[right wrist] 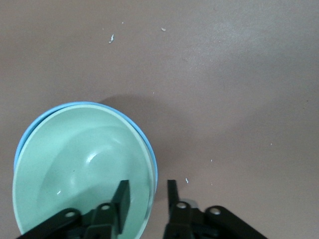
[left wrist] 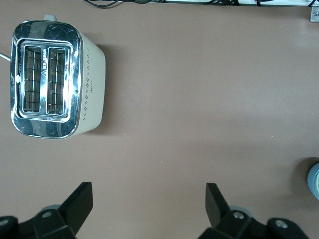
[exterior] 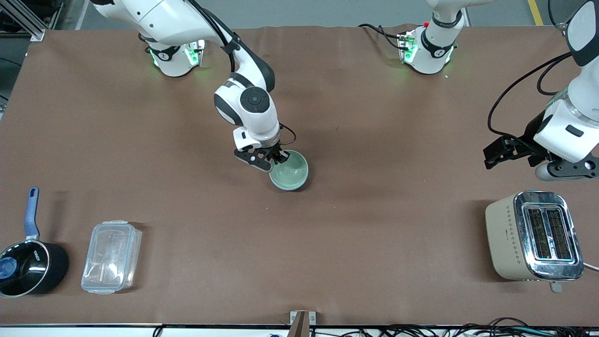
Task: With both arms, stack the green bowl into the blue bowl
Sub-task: 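Lower the green bowl into the blue bowl while the left gripper withdraws, then open the right gripper and lift it away from the stacked bowls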
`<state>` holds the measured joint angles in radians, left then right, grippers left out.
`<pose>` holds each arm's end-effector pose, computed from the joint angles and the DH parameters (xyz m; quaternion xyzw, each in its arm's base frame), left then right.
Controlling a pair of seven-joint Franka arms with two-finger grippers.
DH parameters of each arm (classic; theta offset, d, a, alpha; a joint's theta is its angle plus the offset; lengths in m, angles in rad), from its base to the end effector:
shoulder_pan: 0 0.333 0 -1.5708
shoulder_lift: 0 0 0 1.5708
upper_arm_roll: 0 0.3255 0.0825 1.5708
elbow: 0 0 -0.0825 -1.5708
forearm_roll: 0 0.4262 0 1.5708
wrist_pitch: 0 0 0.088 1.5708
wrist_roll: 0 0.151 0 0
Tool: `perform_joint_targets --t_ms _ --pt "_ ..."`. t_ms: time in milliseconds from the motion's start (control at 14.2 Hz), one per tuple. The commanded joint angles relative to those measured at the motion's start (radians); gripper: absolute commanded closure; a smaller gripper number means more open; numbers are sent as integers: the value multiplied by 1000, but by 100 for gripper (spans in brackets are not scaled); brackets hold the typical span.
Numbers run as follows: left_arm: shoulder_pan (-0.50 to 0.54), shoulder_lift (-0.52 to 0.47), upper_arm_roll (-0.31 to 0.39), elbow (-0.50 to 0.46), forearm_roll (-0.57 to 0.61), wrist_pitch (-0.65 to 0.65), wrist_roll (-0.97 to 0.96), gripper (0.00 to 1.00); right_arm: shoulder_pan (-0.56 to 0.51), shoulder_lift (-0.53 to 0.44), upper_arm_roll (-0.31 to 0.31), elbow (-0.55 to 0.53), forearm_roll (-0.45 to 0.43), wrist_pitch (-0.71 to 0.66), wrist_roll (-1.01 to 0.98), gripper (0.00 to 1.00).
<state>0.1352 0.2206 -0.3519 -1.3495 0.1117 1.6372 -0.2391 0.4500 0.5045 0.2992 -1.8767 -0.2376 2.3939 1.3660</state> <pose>0.6652 -0.1054 0.5784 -0.9989 -0.0152 -0.0431 0.0088 0.5039 0.4517 0.1900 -0.9706 0.2393 -0.0204 0.0133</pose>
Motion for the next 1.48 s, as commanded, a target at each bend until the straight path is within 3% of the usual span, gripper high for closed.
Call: perform_joint_targets --t_ms 0,141,422,633,844,1055,1406 --pt "20 -47 8 -13 -26 -14 47 0 -20 -20 6 -1 -28 -9 27 0" --pt "-8 -90 63 -37 -27 -34 116 0 -39 -66 6 16 -28 -71 21 0" --pt "-132 -164 284 -57 -125 -129 201 0 -140 -225 6 48 -29 -263 -69 0" --pt "-151 -242 312 -143 -129 -139 213 0 -304 -380 11 50 -20 -381 -317 0" --pt "-151 -285 312 -198 -129 -148 245 0 -419 -475 -11 76 21 -490 -622 0" --pt "-144 -287 309 -197 -129 -157 262 0 -413 -492 -187 218 158 -674 -899 0" --pt "-143 -287 306 -192 -122 -152 262 0 -413 -491 -371 410 222 -932 -1189 0"
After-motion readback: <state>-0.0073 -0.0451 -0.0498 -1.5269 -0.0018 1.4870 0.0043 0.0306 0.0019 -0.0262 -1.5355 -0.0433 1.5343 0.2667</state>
